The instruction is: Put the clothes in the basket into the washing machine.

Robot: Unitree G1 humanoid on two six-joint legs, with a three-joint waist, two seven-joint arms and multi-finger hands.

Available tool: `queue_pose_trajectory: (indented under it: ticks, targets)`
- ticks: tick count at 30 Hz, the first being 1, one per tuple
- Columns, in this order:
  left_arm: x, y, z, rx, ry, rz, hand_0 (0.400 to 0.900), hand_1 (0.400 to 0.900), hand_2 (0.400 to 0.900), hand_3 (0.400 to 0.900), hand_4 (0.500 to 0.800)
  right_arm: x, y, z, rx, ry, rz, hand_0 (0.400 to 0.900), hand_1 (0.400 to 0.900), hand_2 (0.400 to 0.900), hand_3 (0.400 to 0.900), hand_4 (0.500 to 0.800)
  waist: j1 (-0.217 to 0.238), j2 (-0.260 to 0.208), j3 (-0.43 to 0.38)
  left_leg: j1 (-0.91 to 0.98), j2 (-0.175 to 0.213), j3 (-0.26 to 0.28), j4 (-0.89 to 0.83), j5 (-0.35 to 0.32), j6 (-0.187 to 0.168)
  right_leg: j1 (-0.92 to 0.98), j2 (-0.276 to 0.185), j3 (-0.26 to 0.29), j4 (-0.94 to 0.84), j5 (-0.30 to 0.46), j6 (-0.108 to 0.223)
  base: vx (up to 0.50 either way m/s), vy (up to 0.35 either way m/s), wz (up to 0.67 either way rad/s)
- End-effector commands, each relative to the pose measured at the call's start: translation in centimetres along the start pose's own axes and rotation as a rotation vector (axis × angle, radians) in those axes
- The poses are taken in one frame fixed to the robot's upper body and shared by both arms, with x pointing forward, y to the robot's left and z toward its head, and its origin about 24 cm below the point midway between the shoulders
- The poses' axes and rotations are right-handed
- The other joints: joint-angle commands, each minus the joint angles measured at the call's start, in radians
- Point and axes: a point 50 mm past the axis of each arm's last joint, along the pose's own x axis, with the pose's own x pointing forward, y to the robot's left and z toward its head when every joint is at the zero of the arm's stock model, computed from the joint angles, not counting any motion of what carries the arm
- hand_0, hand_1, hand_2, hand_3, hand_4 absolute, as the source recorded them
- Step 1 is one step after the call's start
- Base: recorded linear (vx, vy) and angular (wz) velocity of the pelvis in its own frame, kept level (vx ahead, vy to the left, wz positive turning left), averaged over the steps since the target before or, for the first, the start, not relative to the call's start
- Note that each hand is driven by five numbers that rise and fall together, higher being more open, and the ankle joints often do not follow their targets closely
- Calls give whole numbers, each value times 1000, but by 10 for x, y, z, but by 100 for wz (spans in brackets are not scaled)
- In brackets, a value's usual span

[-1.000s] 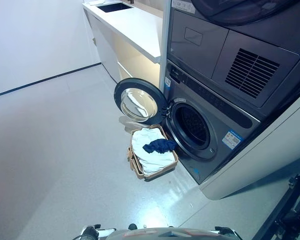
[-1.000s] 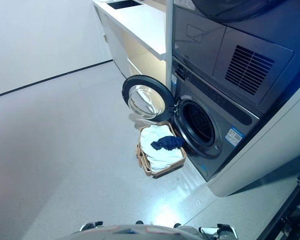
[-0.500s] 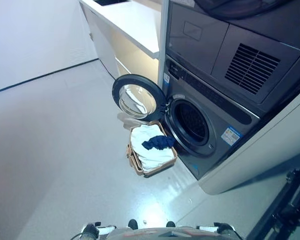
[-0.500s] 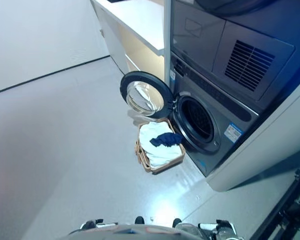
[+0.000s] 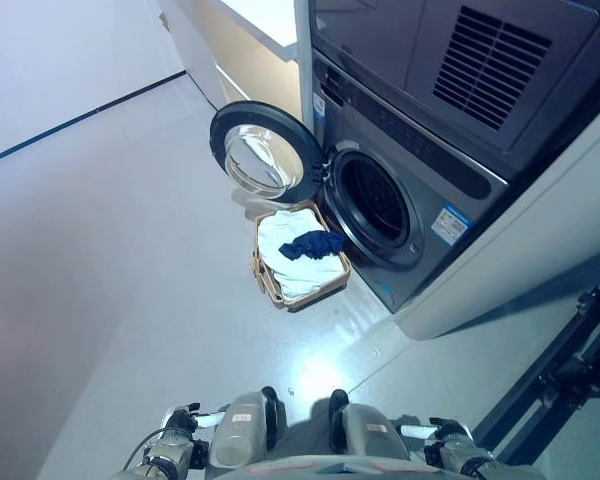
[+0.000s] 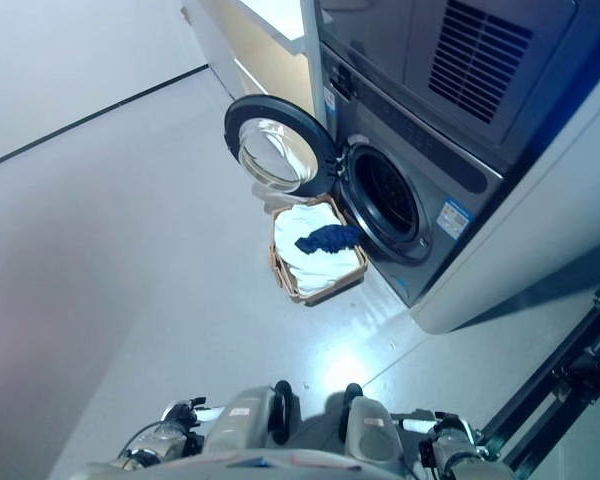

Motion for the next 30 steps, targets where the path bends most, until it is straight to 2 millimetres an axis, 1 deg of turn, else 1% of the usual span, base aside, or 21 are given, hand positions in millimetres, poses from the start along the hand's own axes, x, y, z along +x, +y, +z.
queue_pose_trajectory:
  ticks: [1,2,4,5,6,7,9,10,11,12,14,15,17,20,21,22,23,26,28,29,30]
  targets:
    - [-3,-9,-17,-67,37,0,900,900,900,900,800,4,-26,0,-10,-4,-94,900,900,900,900,800,26,10,0,-140,-4,35,10,-113,82,43,15,13,-36,32,122,358,-1,-34]
    - [-4,-9,-20,-68,45,0,900,900,900,900,800,4,-28,2,-12,-10,-100,900,900,900,900,800,37,17,0,-139,6,42,-53,-90,84,60,25,21,-44,22,122,413,41,-39]
    - [-5,-10,-27,-78,64,3,900,900,900,900,800,4,-29,5,-23,-22,-108,900,900,900,900,800,60,49,-6,-147,33,35,-250,23,74,113,66,34,-71,1,124,455,98,-46]
    - [-6,-12,-31,-80,74,2,900,900,900,900,800,4,-29,8,-29,-30,-111,900,900,900,900,800,73,57,-8,-141,35,31,-367,64,67,166,77,48,-107,-14,130,331,80,-33]
    - [-6,-13,-31,-80,74,2,900,900,900,900,800,4,-29,8,-29,-30,-111,900,900,900,900,800,73,58,-7,-139,36,31,-372,68,67,167,78,48,-110,-12,130,364,96,-38]
    - [-7,-14,-35,-83,84,1,900,900,900,900,800,4,-28,10,-33,-40,-110,900,900,900,900,800,89,62,-15,-147,38,22,-451,95,49,221,85,65,-154,-24,138,325,89,-37]
    - [-8,-15,-42,-92,105,4,900,900,900,900,800,3,-24,11,-31,-47,-99,900,900,900,900,800,112,59,-37,-183,65,30,-498,135,21,317,82,97,-216,-52,153,541,172,-52]
    - [-8,-14,-46,-93,116,8,900,900,900,900,800,3,-21,9,-28,-45,-90,900,900,900,900,800,126,50,-46,-197,76,36,-475,150,14,367,71,114,-244,-59,159,594,228,-63]
    - [-9,-13,-51,-92,133,9,900,900,900,900,800,2,-17,6,-27,-38,-76,900,900,900,900,800,141,43,-62,-177,78,30,-451,148,27,395,58,118,-250,-64,167,592,260,-43]
    - [-9,-11,-54,-82,140,12,900,900,900,900,800,1,-11,3,-19,-33,-61,900,900,900,900,800,139,24,-72,-195,68,28,-409,152,37,422,39,114,-252,-75,171,571,295,-22]
    - [-8,-4,-48,-67,122,27,900,900,900,900,800,0,-3,1,-10,-29,-43,900,900,900,900,800,143,-18,-73,-246,54,34,-299,111,64,413,-8,92,-224,-57,192,472,263,-12]
    - [-6,0,-41,-72,99,37,900,900,900,900,800,-1,1,5,1,-44,-34,900,900,900,900,800,144,-36,-76,-254,52,41,-282,95,72,388,-15,93,-207,-39,199,383,207,-14]
    - [-4,7,-30,-71,61,48,900,900,900,900,800,-2,7,11,-13,-66,-13,900,900,900,900,800,157,-68,-83,-261,46,52,-252,50,96,340,-31,98,-149,25,213,328,203,-16]
    - [-1,19,-17,-67,27,78,900,900,900,900,800,-4,12,28,26,-120,2,900,900,900,900,800,157,-100,-82,-227,20,61,-246,-21,140,238,-46,96,47,196,241,331,246,-2]
    - [-1,22,-15,-71,22,90,900,900,900,900,800,-5,14,34,31,-144,7,900,900,900,900,800,151,-101,-74,-201,13,64,-249,-36,152,204,-55,90,112,261,241,323,268,11]
    - [0,25,-11,-79,10,101,900,900,900,900,800,-6,15,41,35,-167,9,900,900,900,900,800,143,-94,-65,-166,8,60,-262,-45,160,162,-54,83,170,293,231,405,291,20]
    - [0,27,-10,-88,8,109,900,900,900,900,800,-7,18,46,44,-188,17,900,900,900,900,800,135,-87,-54,-105,-4,53,-292,-61,169,123,-57,72,199,295,222,291,187,16]
    - [0,31,-5,-95,-4,123,900,900,900,900,800,-9,19,56,59,-228,18,900,900,900,900,800,127,-82,-48,-38,-15,41,-345,-69,170,89,-43,67,176,278,217,257,103,19]
    - [1,32,-2,-90,-12,129,900,900,900,900,800,-12,19,69,70,-281,19,900,900,900,900,800,114,-74,-38,9,-18,27,-371,-77,165,37,-32,60,127,232,212,297,50,34]
    - [1,34,1,-80,-18,139,900,900,900,900,800,-15,18,84,62,-348,19,900,900,900,900,800,98,-64,-29,46,-14,14,-391,-85,159,-17,-16,63,68,167,208,240,14,36]
    - [1,34,1,-81,-18,139,900,900,900,900,800,-15,19,84,62,-348,19,900,900,900,900,800,95,-65,-23,52,-16,11,-390,-87,159,-10,-18,61,70,163,208,255,-18,47]
